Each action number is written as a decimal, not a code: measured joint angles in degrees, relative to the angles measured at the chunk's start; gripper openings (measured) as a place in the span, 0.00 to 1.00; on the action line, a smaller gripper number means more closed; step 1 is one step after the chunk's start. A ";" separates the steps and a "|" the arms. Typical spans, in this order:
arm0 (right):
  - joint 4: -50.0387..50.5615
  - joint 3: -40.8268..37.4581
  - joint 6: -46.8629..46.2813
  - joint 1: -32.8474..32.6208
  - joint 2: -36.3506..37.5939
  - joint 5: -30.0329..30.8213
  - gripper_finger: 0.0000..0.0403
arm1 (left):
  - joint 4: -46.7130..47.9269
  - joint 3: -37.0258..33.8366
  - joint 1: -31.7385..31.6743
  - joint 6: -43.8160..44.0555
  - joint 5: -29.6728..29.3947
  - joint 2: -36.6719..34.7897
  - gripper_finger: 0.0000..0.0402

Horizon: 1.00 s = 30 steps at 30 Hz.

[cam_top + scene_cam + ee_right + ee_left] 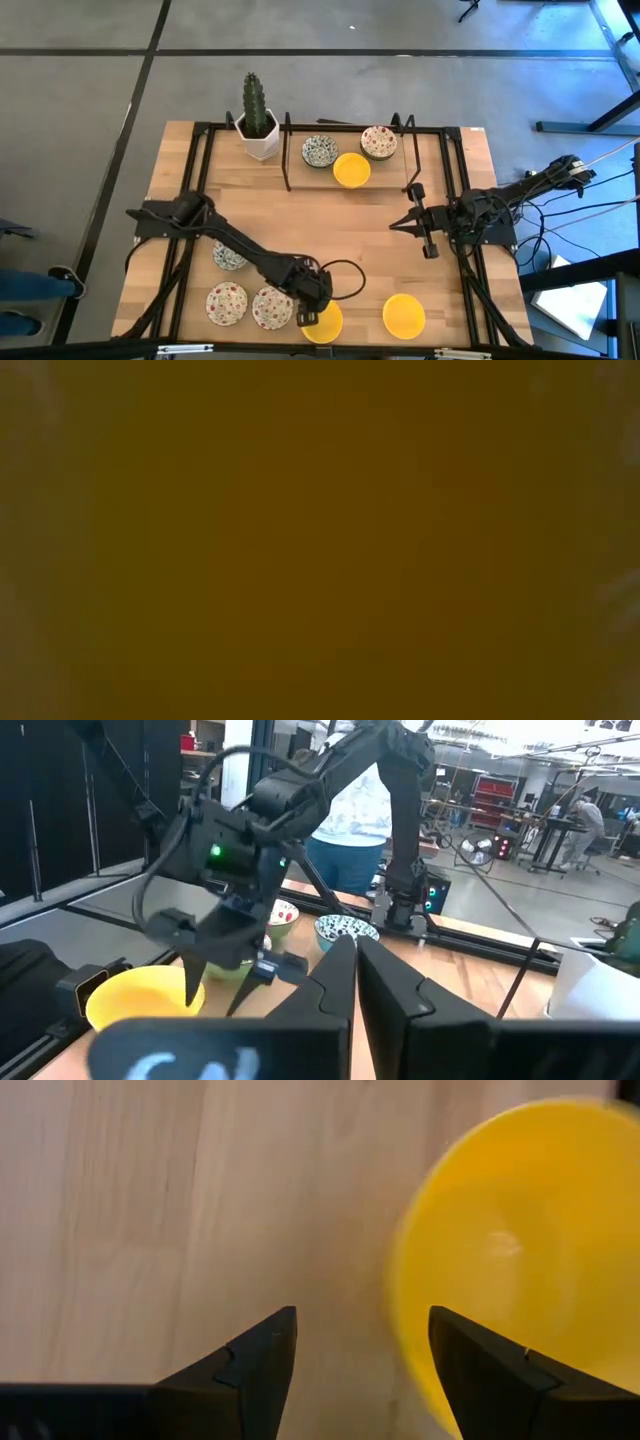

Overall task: Pick & Place Mini bowls
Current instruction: Stack the yellow bowl on top of the yellow bowl on the shelf

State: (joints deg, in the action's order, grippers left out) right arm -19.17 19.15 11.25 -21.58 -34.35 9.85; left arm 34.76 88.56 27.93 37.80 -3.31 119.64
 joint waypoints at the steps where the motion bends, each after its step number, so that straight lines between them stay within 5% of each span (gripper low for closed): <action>1: 0.24 0.01 0.00 0.00 0.00 0.00 0.04 | 0.10 -0.01 -0.07 -0.04 -0.10 0.49 0.55; 10: 0.74 -0.01 -0.44 0.00 0.00 -0.02 0.04 | -0.21 0.01 -0.73 -3.35 -2.26 2.09 0.47; 19: 0.85 0.00 -1.84 0.00 0.00 -0.02 0.04 | -0.33 0.01 -1.09 -7.41 -4.83 2.08 0.04; 30: 0.82 0.01 -1.99 0.00 0.00 -0.02 0.04 | 0.20 -0.05 -1.19 -12.16 -9.99 -1.38 0.01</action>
State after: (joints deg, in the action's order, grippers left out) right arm -18.35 19.16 9.26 -21.58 -34.35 9.83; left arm 34.95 88.51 26.74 25.64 -13.30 118.26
